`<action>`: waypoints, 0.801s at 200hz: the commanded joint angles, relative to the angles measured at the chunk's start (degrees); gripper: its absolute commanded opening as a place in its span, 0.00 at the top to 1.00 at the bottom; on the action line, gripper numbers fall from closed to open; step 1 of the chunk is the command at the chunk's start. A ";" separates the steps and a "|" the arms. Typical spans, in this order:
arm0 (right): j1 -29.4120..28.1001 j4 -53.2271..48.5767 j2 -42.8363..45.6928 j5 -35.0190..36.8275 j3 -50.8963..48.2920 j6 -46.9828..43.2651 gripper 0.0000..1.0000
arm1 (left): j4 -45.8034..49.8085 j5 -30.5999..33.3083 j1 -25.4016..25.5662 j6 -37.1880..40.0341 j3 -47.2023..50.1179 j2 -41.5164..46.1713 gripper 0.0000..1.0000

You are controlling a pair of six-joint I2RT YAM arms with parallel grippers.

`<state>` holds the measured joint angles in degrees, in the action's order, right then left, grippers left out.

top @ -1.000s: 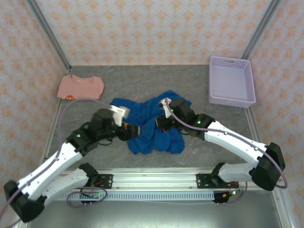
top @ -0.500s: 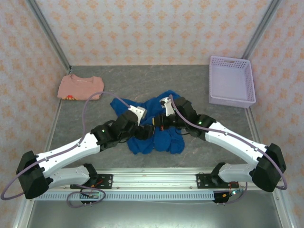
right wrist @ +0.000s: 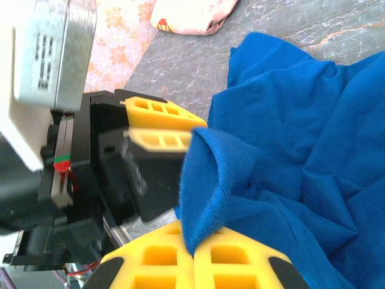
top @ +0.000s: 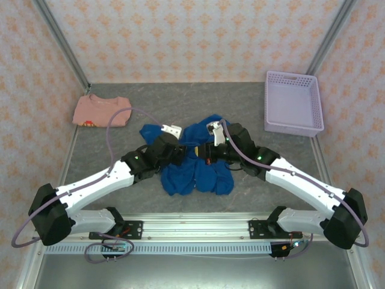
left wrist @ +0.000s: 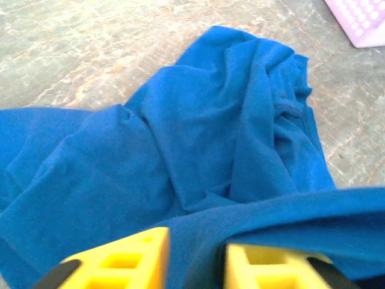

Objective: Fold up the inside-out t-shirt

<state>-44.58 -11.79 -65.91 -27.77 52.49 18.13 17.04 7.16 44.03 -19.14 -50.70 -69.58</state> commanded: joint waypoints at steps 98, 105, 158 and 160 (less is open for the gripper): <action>-0.25 -6.44 -0.42 8.37 2.08 -6.19 1.00 | -2.77 -35.49 -7.73 0.70 7.17 13.14 1.00; -0.25 -5.88 -0.89 7.67 1.90 -5.95 1.00 | -6.35 -39.54 -7.73 -0.39 8.87 14.74 1.00; 0.09 -8.86 -4.10 6.93 3.67 -7.29 1.00 | -21.17 -56.52 -7.60 -6.49 13.83 20.17 1.00; 0.10 -9.06 -4.17 6.78 3.74 -7.36 1.00 | -20.86 -56.57 -7.59 -6.23 13.71 20.01 1.00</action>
<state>-44.58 -17.69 -68.25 -21.82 53.23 12.56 4.19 -38.54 36.38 -23.31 -36.91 -49.52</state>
